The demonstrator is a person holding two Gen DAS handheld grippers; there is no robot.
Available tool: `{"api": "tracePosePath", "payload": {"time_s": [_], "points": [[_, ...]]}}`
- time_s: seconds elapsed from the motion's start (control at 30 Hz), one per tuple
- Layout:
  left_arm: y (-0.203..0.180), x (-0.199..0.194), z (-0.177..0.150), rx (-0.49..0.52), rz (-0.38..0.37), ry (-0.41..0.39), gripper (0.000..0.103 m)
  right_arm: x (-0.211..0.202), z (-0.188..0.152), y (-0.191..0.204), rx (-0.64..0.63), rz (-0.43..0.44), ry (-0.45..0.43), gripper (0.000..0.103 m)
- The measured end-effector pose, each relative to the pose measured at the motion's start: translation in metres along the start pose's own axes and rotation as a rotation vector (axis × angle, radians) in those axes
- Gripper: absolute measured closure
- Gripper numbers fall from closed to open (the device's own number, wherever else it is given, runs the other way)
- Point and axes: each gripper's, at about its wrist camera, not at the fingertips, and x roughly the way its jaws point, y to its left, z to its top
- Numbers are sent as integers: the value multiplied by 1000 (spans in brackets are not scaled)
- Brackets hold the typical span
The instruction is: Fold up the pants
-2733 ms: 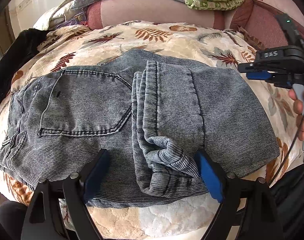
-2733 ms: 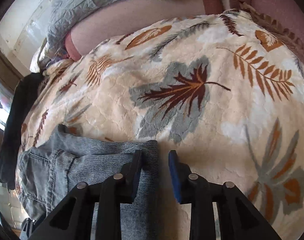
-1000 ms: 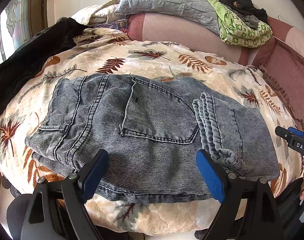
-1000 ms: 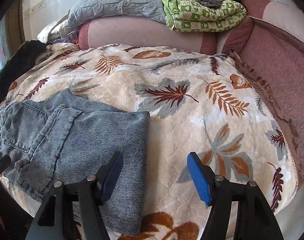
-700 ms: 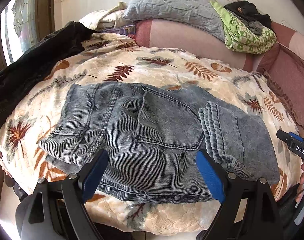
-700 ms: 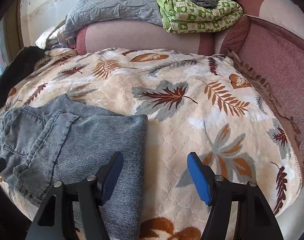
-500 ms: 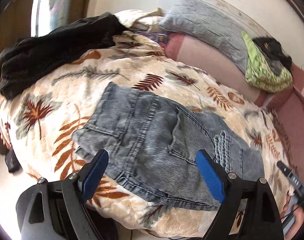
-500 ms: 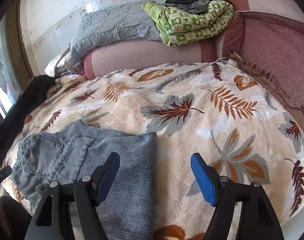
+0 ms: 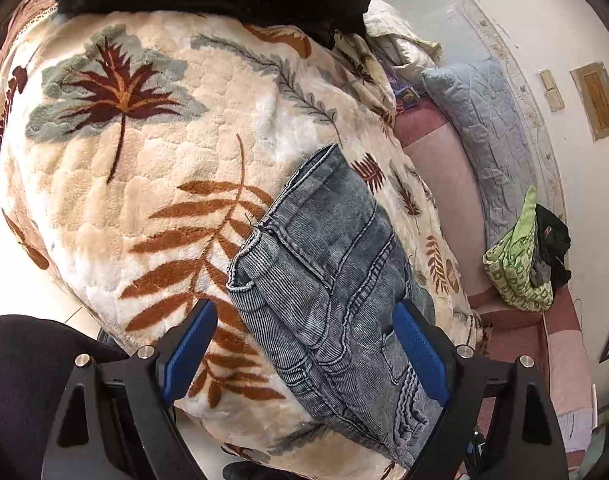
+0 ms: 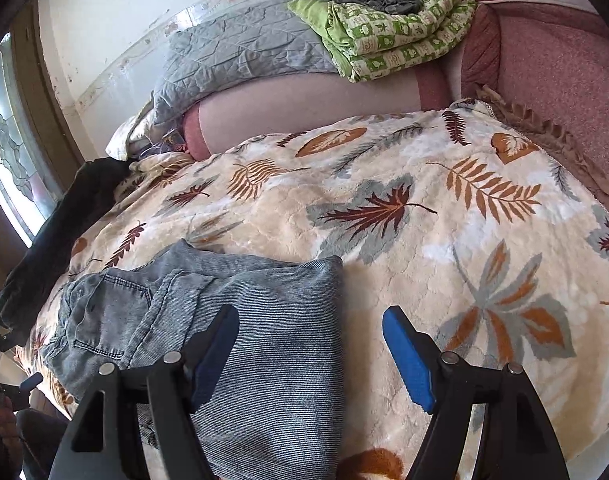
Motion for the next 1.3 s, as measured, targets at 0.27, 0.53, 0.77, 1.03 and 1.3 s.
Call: {"api": "tracePosePath", "payload": {"time_s": [0.27, 0.53, 0.77, 1.03, 1.3], "points": [[-7, 22, -1, 15, -42, -8, 33, 0, -1, 1, -8, -34, -11, 26], [10, 28, 0, -1, -87, -6, 44, 4, -4, 16, -71, -59, 20, 26], [10, 28, 2, 80, -63, -22, 79, 27, 10, 70, -85, 181, 250, 26], [2, 24, -1, 153, -49, -52, 80, 109, 37, 160, 65, 500, 508, 26], [2, 23, -2, 183, -44, -58, 80, 219, 37, 181, 304, 447, 683, 25]]}}
